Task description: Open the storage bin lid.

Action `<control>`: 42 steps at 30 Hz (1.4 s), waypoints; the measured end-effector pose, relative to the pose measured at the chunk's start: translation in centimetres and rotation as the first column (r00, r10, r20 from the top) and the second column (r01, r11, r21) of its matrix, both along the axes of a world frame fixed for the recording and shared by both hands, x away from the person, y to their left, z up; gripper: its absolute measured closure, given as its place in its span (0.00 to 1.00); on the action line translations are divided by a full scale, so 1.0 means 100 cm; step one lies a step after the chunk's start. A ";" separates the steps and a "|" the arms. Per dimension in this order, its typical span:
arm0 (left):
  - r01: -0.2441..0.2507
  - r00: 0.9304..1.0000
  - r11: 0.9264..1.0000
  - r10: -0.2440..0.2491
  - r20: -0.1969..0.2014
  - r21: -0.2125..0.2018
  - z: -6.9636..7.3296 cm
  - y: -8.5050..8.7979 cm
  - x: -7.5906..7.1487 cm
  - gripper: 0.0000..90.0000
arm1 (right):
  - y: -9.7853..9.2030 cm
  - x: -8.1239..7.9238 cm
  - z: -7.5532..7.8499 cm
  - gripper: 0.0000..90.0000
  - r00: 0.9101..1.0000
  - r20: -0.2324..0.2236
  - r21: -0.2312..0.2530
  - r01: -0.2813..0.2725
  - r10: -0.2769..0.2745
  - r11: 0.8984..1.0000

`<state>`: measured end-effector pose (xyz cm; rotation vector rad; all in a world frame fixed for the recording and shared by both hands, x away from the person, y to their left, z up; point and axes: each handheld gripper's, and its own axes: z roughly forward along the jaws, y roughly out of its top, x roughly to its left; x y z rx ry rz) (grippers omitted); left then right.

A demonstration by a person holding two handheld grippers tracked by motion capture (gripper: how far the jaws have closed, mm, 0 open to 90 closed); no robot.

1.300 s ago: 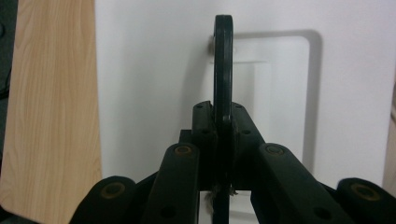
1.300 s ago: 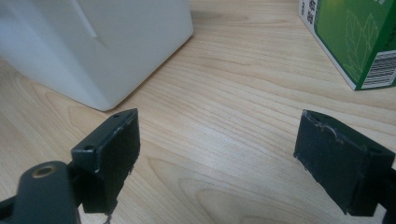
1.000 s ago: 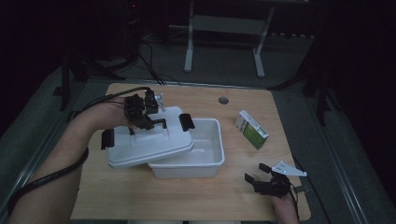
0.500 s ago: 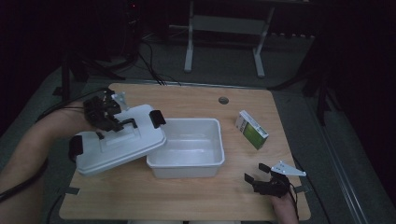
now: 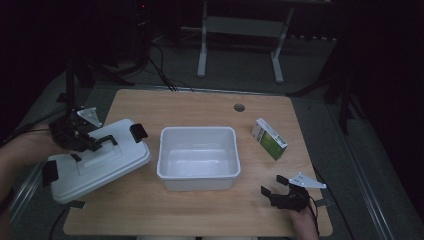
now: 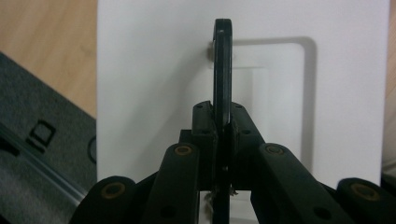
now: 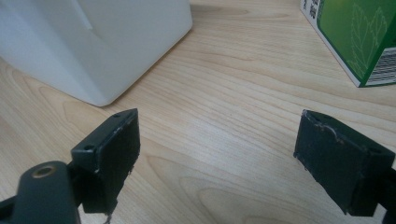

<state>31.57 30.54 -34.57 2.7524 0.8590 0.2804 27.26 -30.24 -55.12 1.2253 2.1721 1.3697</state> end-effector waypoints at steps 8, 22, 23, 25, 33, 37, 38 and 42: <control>-0.022 0.999 1.000 0.022 -0.036 -0.002 -0.034 0.008 0.004 0.92 | 0.000 0.000 0.000 0.16 1.000 0.001 -0.002 -0.002 0.002 1.000; -0.041 0.998 0.999 0.039 -0.047 -0.032 -0.080 0.009 0.015 0.93 | 0.000 0.000 0.000 0.16 1.000 0.000 -0.002 -0.002 0.002 1.000; -0.043 0.998 0.999 0.041 -0.049 -0.031 -0.082 0.008 0.016 0.93 | 0.000 0.000 0.000 0.16 1.000 0.000 -0.004 -0.002 0.002 1.000; -0.043 0.998 0.999 0.042 -0.050 -0.022 -0.087 0.007 0.019 0.93 | 0.000 0.000 0.000 0.16 1.000 0.000 -0.005 -0.002 0.002 1.000; -0.050 0.997 0.998 0.048 -0.059 -0.032 -0.101 0.001 0.029 0.93 | -0.003 0.000 0.001 0.16 1.000 0.005 0.003 0.003 -0.003 1.000; -0.050 0.997 0.998 0.049 -0.054 -0.024 -0.107 -0.002 0.035 0.93 | -0.002 0.000 0.000 0.16 1.000 0.002 0.000 -0.001 0.001 1.000; -0.054 0.997 0.998 0.053 -0.053 -0.025 -0.108 -0.002 0.036 0.93 | -0.002 0.000 0.001 0.16 1.000 0.003 -0.002 0.000 0.000 1.000; -0.042 0.998 0.999 0.041 -0.053 -0.014 -0.112 -0.008 0.041 0.93 | -0.003 0.000 0.001 0.16 1.000 0.004 0.003 0.000 0.000 1.000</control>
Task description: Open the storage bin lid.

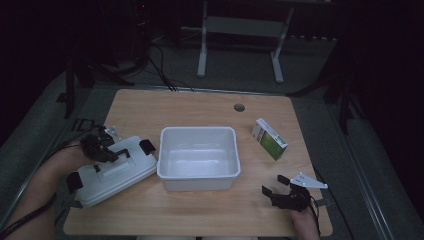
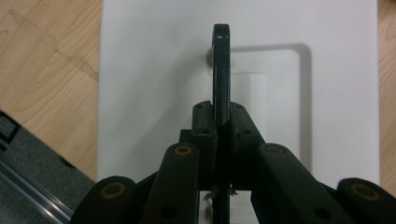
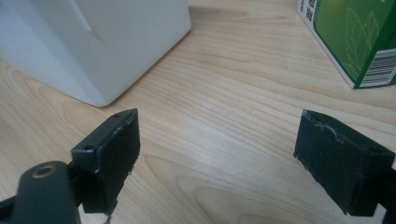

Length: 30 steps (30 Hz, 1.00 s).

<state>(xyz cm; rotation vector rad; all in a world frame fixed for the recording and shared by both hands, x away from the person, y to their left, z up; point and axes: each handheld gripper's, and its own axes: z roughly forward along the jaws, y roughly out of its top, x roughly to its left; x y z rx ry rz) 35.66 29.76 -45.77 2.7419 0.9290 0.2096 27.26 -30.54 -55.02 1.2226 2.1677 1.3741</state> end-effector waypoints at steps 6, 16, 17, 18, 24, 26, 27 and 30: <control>0.002 1.000 1.000 -0.002 -0.003 0.002 -0.005 -0.005 0.007 0.92 | 0.000 0.000 0.000 0.16 1.000 0.000 -0.002 -0.002 0.002 1.000; 0.004 0.999 1.000 -0.004 -0.037 -0.010 -0.020 -0.011 0.013 0.92 | 0.000 0.000 0.000 0.16 1.000 -0.001 -0.004 -0.003 0.003 1.000; 0.002 0.999 1.000 -0.003 -0.039 -0.014 -0.022 -0.011 0.013 0.92 | 0.000 0.000 0.000 0.16 1.000 0.002 -0.010 0.001 -0.001 1.000; -0.001 0.999 1.000 0.000 -0.043 -0.014 -0.023 -0.011 0.013 0.92 | -0.001 0.000 0.000 0.16 1.000 0.001 -0.004 0.002 -0.002 1.000; -0.008 0.999 1.000 0.008 -0.047 -0.008 -0.022 -0.012 0.015 0.92 | 0.000 0.000 0.000 0.16 1.000 -0.002 -0.009 -0.003 0.003 1.000; -0.036 0.999 0.999 0.035 -0.026 -0.012 -0.020 -0.010 0.016 0.87 | 0.000 0.000 0.000 0.16 1.000 -0.001 -0.010 -0.006 0.006 1.000; -0.036 0.999 0.999 0.035 -0.026 -0.012 -0.020 -0.010 0.016 0.82 | 0.000 0.000 0.000 0.16 1.000 -0.001 -0.010 -0.006 0.006 1.000; -0.109 0.994 0.994 0.109 0.012 0.008 -0.017 -0.005 0.017 0.61 | -0.002 -0.001 0.000 0.16 1.000 0.001 -0.002 -0.001 0.001 1.000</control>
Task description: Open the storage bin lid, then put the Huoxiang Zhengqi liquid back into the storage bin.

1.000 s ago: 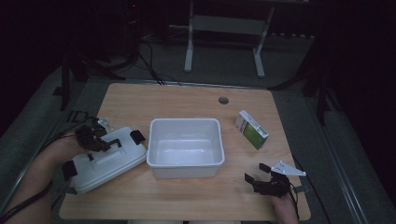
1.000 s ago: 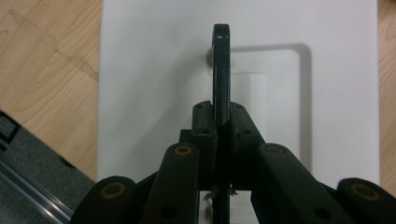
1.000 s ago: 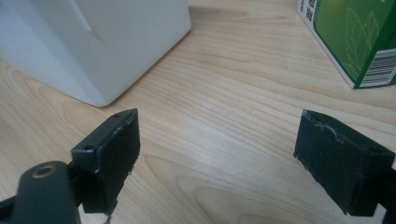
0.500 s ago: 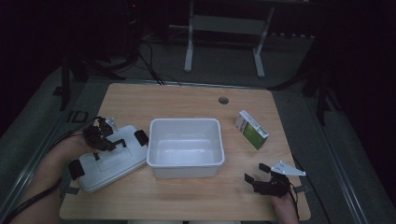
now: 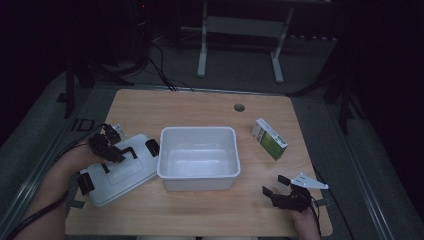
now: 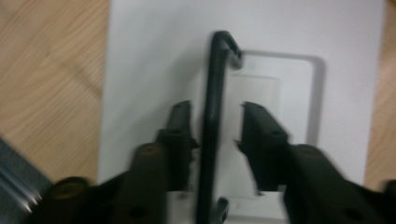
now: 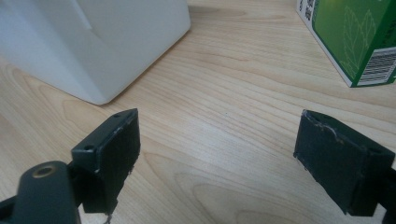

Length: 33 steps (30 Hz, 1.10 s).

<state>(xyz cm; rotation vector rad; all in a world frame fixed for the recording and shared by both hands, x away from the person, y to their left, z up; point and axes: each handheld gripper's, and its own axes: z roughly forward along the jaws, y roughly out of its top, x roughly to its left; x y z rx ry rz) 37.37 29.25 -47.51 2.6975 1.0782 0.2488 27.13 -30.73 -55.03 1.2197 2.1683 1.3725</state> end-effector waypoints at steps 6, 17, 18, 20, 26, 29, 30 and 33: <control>-0.057 0.998 0.996 0.058 0.015 -0.070 0.010 0.009 -0.005 0.45 | -0.005 0.001 0.004 0.16 1.000 0.005 0.030 0.005 -0.006 1.000; -0.061 0.998 0.993 0.062 0.009 -0.101 0.020 0.010 -0.014 0.35 | -0.011 0.006 0.035 0.13 1.000 0.014 0.015 0.019 -0.019 1.000; -0.058 0.998 0.993 0.059 0.001 -0.105 0.020 0.010 -0.015 0.35 | -0.011 0.007 0.038 0.13 1.000 0.018 0.001 0.021 -0.021 1.000; -0.049 0.999 0.994 0.049 0.000 -0.102 0.020 0.010 -0.015 0.35 | -0.012 0.011 0.044 0.15 1.000 0.023 -0.031 0.013 -0.013 0.999; -0.049 0.999 0.993 0.049 0.001 -0.110 0.018 0.011 -0.016 0.35 | -0.021 0.027 0.058 0.25 0.999 0.043 -0.033 0.015 -0.014 0.999; -0.046 0.999 0.993 0.046 -0.001 -0.107 0.016 0.011 -0.016 0.35 | -0.024 0.037 0.065 0.26 0.998 0.053 -0.048 0.021 -0.018 0.999; -0.045 0.999 0.994 0.045 0.003 -0.105 0.016 0.011 -0.017 0.35 | -0.024 0.041 0.067 0.27 0.998 0.055 -0.057 0.024 -0.021 0.998; -0.047 0.999 0.992 0.047 0.000 -0.113 0.016 0.012 -0.016 0.35 | -0.027 0.052 0.072 0.31 0.998 0.057 -0.073 0.036 -0.032 0.997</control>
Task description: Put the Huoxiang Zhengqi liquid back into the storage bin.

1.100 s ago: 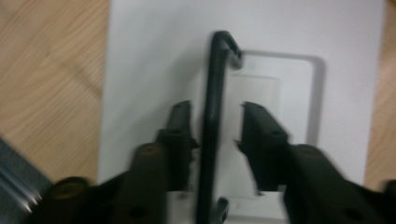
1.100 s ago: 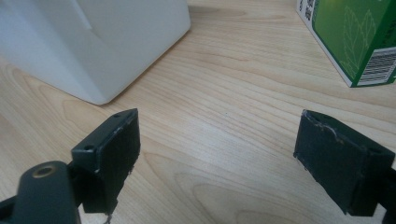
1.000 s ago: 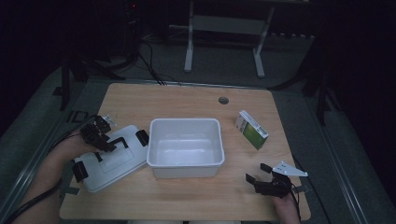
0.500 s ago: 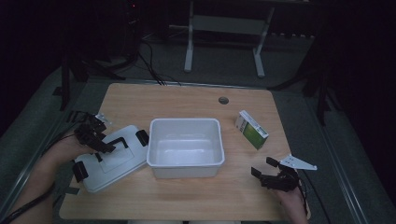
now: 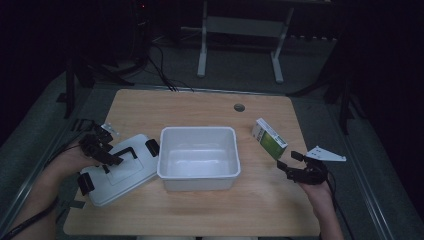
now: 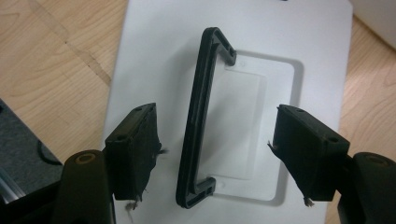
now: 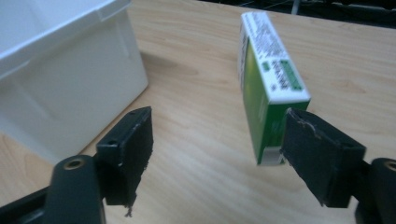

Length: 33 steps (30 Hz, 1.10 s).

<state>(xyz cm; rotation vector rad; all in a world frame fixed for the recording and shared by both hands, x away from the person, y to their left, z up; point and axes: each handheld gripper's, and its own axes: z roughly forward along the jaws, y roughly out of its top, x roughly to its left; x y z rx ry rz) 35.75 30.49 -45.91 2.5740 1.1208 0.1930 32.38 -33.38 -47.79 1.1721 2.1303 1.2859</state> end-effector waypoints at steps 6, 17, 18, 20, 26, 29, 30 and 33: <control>0.002 1.000 1.000 -0.002 -0.021 -0.010 -0.002 0.000 0.001 0.35 | -0.002 0.019 0.006 0.31 1.000 -0.001 -0.030 0.019 -0.019 0.999; 0.021 0.999 1.000 -0.021 -0.031 -0.009 -0.006 -0.002 0.002 0.35 | 0.006 0.057 0.017 0.33 0.999 -0.043 -0.104 0.004 -0.008 0.995; 0.020 0.999 1.000 -0.020 -0.029 -0.009 -0.006 -0.002 0.002 0.35 | 0.006 0.060 0.017 0.33 0.999 -0.049 -0.103 -0.002 -0.003 0.995; 0.018 0.999 1.000 -0.019 -0.030 -0.016 -0.006 -0.001 0.002 0.35 | 0.008 0.066 0.018 0.33 0.998 -0.060 -0.111 -0.009 0.002 0.994; 0.018 0.999 1.000 -0.018 -0.033 -0.017 -0.008 -0.001 0.002 0.35 | 0.013 0.083 0.015 0.32 0.994 -0.108 -0.137 -0.023 0.008 0.990; 0.020 0.999 1.000 -0.020 -0.037 -0.007 -0.009 -0.002 0.002 0.35 | 0.015 0.090 0.013 0.33 0.992 -0.123 -0.155 -0.023 0.004 0.988; 0.020 0.999 1.000 -0.020 -0.037 -0.007 -0.009 -0.002 0.002 0.32 | 0.015 0.090 0.013 0.33 0.992 -0.123 -0.155 -0.023 0.004 0.988; 0.017 0.999 1.000 -0.017 -0.032 -0.006 -0.009 -0.003 0.003 0.31 | 0.018 0.098 0.012 0.35 0.990 -0.143 -0.162 -0.028 0.005 0.986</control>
